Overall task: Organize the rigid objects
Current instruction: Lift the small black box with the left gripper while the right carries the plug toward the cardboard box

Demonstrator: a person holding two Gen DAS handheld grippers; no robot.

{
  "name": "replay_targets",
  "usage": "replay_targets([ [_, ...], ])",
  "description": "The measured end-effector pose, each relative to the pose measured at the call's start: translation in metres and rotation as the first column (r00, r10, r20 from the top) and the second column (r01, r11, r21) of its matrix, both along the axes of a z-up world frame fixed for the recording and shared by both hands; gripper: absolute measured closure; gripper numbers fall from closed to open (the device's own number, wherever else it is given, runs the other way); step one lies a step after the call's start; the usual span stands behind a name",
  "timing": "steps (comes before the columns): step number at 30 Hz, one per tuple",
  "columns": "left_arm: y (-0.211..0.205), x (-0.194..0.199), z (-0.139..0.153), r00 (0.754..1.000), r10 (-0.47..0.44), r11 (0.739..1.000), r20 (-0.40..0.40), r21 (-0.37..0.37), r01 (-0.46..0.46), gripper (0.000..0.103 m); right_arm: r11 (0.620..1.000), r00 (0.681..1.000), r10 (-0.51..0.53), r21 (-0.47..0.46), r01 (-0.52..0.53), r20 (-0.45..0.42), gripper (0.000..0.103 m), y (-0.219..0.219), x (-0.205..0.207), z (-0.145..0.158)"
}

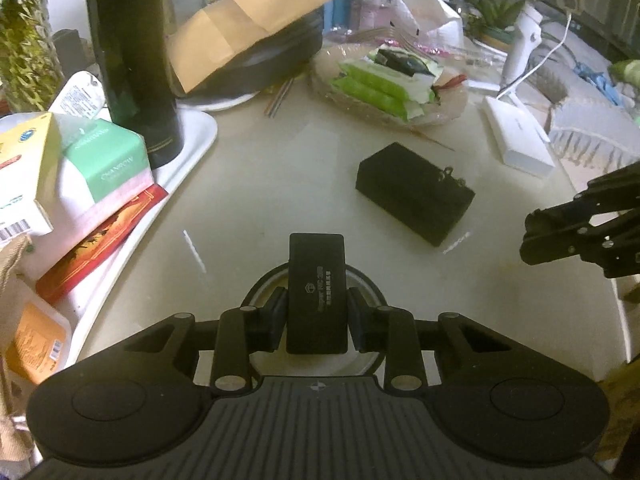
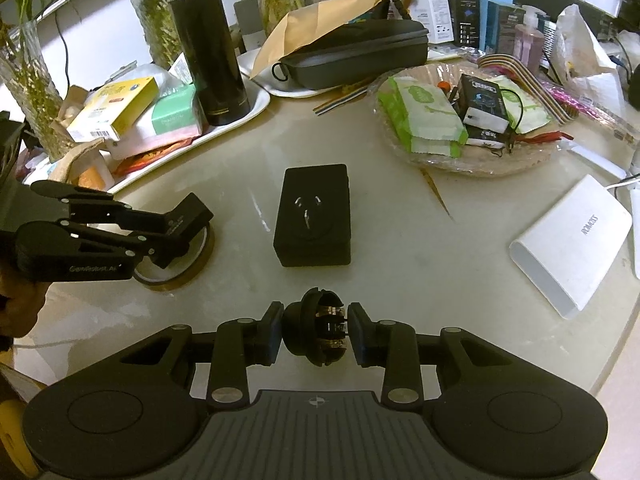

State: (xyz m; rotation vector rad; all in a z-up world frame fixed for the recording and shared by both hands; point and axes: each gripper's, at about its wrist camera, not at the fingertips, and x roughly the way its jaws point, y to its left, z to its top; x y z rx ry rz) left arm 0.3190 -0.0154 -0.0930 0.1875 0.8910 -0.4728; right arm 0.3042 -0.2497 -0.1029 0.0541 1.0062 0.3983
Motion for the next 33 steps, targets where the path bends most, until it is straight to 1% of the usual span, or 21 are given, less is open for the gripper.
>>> replay_targets([
  [8,0.003,-0.014,0.018,0.999,0.042,0.999,0.005,-0.017,-0.041,0.072,1.0,1.0,0.003,0.028,-0.003,0.015,0.066,0.0,-0.009,0.014],
  [13,0.004,-0.03,0.033,0.997,0.075,0.997,0.022,-0.03,-0.075,0.072,0.999,1.0,0.02,0.024,-0.021,0.023,0.066,0.005,-0.019,0.019],
  [22,0.008,-0.06,0.054,0.989,0.145,0.988,0.024,-0.048,-0.144,0.072,0.999,0.998,0.023,0.036,-0.025,0.067,0.066,0.006,-0.038,0.041],
  [33,0.008,-0.1,0.083,0.987,0.153,0.987,0.048,-0.053,-0.15,0.072,0.997,0.994,0.047,0.055,-0.052,0.097,0.066,0.012,-0.068,0.067],
])
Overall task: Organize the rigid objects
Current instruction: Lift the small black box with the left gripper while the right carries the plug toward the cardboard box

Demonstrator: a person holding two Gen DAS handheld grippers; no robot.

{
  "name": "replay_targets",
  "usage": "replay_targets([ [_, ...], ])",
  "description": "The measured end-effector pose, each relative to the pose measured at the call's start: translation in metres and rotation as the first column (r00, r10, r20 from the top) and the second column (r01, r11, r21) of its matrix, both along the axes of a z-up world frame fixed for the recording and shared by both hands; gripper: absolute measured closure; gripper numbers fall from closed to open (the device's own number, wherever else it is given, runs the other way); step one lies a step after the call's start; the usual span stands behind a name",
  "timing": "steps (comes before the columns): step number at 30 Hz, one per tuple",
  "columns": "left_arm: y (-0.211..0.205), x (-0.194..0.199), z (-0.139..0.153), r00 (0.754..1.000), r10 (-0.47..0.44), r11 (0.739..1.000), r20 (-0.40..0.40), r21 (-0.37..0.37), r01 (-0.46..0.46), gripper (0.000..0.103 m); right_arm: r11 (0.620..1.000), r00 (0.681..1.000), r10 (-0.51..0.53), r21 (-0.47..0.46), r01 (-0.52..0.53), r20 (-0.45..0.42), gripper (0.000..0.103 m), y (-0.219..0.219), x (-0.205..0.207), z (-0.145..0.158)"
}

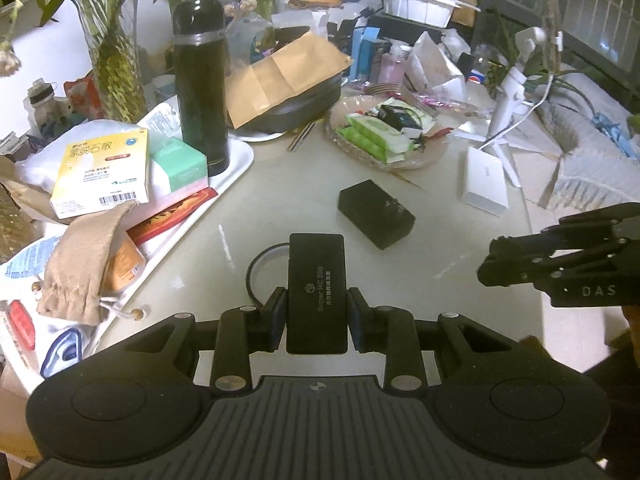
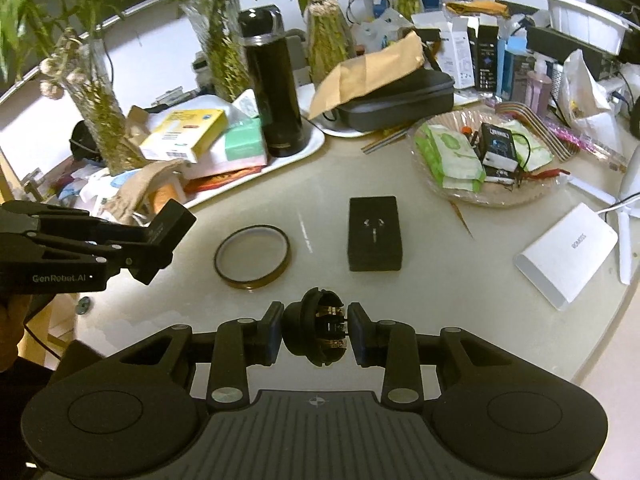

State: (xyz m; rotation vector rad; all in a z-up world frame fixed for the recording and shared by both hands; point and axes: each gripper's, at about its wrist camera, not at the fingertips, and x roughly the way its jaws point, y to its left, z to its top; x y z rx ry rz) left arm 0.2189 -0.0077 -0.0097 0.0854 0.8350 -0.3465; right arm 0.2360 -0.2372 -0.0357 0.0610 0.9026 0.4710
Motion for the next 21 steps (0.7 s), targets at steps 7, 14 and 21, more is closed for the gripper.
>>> replay_targets([
  [7,-0.003,-0.028,0.014,1.0,-0.019,1.0,0.011,-0.009,0.019,0.072,1.0,1.0,0.013,0.009,-0.013,0.018,0.066,0.001,-0.019,0.019],
  [14,-0.005,-0.056,0.028,0.999,-0.039,0.999,0.023,-0.017,0.039,0.072,0.999,0.999,0.03,0.012,-0.03,0.03,0.066,0.001,-0.042,0.031],
  [21,-0.008,-0.084,0.036,0.997,-0.065,0.997,0.027,-0.029,0.066,0.072,0.999,0.999,0.03,0.023,-0.031,0.031,0.066,-0.001,-0.06,0.04],
])
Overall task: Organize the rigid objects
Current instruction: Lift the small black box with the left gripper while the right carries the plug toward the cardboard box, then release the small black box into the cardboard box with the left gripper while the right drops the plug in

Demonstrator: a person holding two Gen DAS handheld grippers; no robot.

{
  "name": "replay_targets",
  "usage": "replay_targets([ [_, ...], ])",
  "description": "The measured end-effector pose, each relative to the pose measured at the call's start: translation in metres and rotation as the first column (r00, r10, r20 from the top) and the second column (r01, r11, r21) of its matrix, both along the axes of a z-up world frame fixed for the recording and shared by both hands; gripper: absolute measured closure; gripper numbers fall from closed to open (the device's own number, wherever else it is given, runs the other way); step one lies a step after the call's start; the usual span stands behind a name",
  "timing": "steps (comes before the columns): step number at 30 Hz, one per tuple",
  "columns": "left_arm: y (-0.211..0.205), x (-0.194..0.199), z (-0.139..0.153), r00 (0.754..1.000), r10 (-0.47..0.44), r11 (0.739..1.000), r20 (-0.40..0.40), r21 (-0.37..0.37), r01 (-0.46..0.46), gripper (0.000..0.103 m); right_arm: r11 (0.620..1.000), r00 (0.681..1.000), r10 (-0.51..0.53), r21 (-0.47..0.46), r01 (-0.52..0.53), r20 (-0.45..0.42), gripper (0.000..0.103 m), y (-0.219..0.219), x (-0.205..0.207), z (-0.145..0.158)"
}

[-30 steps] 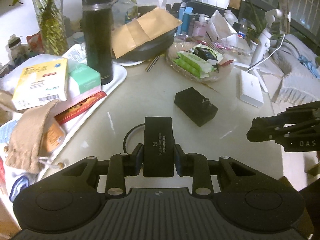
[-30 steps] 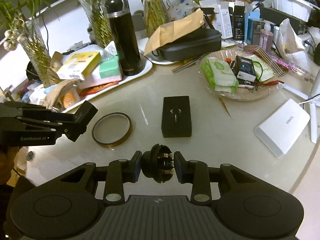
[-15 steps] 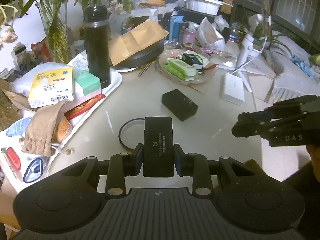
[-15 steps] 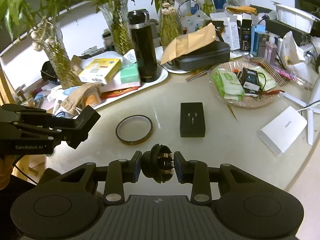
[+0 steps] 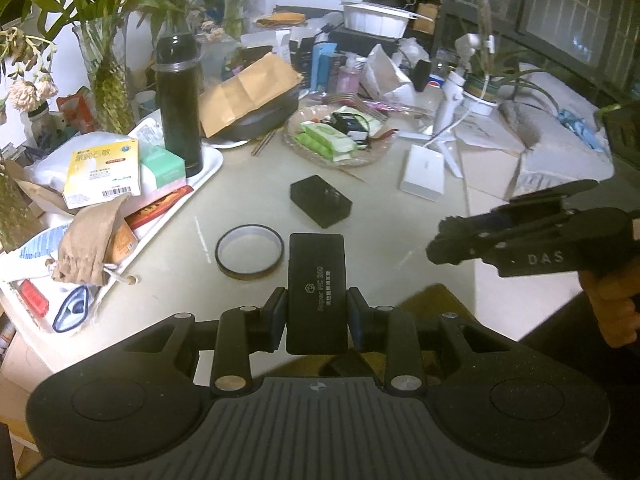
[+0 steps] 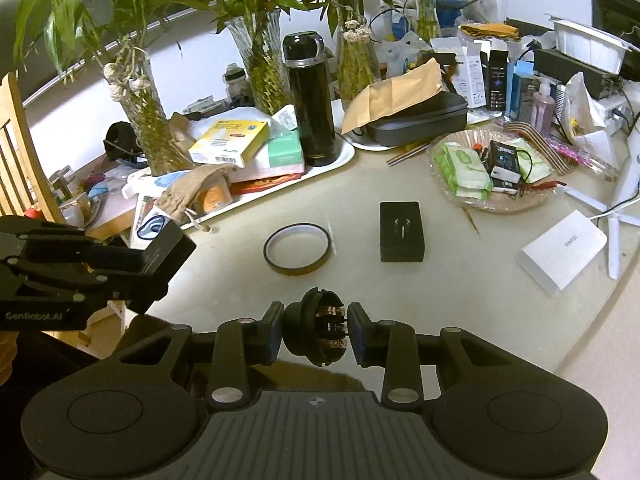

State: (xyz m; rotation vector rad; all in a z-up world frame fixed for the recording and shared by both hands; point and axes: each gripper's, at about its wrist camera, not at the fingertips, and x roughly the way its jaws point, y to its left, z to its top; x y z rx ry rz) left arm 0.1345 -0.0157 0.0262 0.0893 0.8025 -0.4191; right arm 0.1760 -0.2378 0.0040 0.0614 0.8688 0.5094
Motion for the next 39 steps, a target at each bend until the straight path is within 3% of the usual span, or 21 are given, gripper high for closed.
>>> replay_targets([
  [21,-0.018,-0.056,-0.027,0.993,-0.107,0.994,-0.052,-0.03,0.105,0.071,1.0,1.0,-0.005,0.009,0.005,0.003,0.066,-0.007,-0.045,0.013],
  [23,-0.018,-0.059,-0.03,0.994,-0.096,0.995,-0.05,-0.021,0.095,0.068,1.0,1.0,-0.007,0.008,0.007,0.001,0.066,-0.008,-0.048,0.013],
  [26,-0.014,-0.067,-0.031,0.997,-0.068,0.998,-0.036,-0.015,0.067,0.05,1.0,1.0,-0.013,0.006,0.013,-0.005,0.066,-0.011,-0.053,0.011],
  [39,0.012,-0.097,-0.021,0.997,0.076,0.997,0.022,-0.008,-0.076,0.049,1.0,0.999,0.005,0.007,-0.004,-0.037,0.066,-0.007,-0.074,0.002],
])
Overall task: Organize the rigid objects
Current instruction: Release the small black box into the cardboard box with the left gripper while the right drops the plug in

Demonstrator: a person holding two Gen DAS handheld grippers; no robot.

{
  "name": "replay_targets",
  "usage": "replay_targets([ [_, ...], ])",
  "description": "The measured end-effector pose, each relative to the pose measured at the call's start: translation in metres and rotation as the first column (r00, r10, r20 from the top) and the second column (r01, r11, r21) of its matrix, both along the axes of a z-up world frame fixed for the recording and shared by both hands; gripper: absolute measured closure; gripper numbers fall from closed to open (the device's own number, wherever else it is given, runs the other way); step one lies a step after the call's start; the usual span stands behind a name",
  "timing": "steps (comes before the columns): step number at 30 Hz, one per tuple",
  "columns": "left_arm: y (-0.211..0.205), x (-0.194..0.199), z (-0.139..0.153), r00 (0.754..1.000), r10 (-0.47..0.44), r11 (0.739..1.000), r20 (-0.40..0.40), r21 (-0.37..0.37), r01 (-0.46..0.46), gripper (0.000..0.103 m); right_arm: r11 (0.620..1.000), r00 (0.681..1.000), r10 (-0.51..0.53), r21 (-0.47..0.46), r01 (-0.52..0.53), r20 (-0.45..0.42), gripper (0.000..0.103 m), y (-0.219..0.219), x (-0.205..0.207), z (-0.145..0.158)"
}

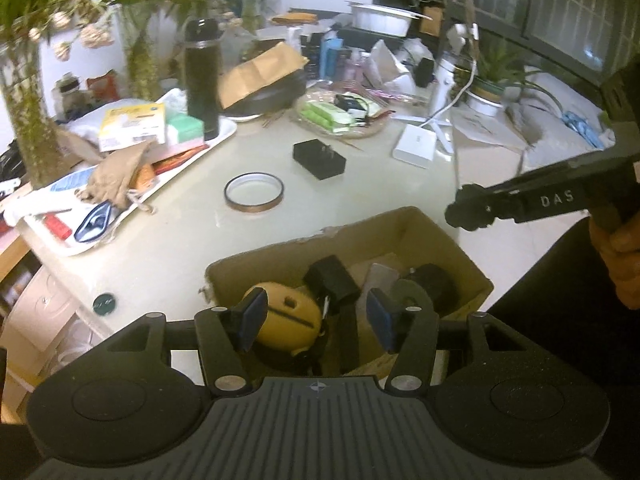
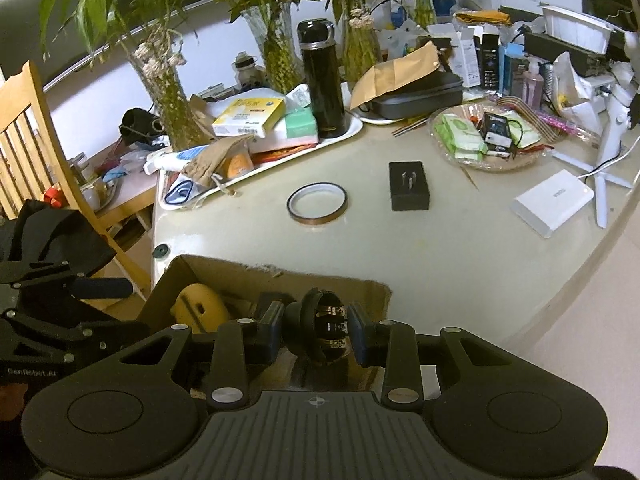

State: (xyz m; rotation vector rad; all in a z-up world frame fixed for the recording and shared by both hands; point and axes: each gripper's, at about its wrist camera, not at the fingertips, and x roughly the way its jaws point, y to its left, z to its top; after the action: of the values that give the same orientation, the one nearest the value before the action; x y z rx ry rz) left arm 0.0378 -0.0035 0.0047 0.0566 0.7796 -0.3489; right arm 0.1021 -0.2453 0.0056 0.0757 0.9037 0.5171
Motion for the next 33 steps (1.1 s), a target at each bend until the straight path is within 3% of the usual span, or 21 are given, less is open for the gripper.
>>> replay_targets([
  [17,0.022,-0.011,-0.006,0.997,0.076,0.997,-0.008,-0.02,-0.077,0.049,0.991,0.991,0.133,0.01,-0.133,0.015,0.063,0.04,-0.008,0.0],
  [19,0.023,-0.011,-0.006,0.997,0.082,0.996,-0.008,-0.024,-0.082,0.049,0.993,0.992,0.121,0.0,-0.121,0.019,0.039,0.041,-0.007,-0.001],
  [22,0.025,-0.012,-0.006,0.996,0.087,0.996,-0.007,-0.032,-0.087,0.049,0.995,0.995,0.097,-0.008,-0.096,0.034,0.021,0.038,-0.007,-0.001],
  [28,0.023,-0.01,-0.007,0.996,0.092,0.995,-0.006,-0.026,-0.092,0.049,0.997,0.996,0.076,-0.039,-0.074,0.047,0.004,0.031,-0.009,0.0],
  [33,0.022,-0.008,-0.006,0.996,0.085,0.996,-0.004,-0.033,-0.085,0.049,0.997,0.997,0.057,-0.058,-0.054,0.046,0.0,0.028,-0.01,-0.002],
])
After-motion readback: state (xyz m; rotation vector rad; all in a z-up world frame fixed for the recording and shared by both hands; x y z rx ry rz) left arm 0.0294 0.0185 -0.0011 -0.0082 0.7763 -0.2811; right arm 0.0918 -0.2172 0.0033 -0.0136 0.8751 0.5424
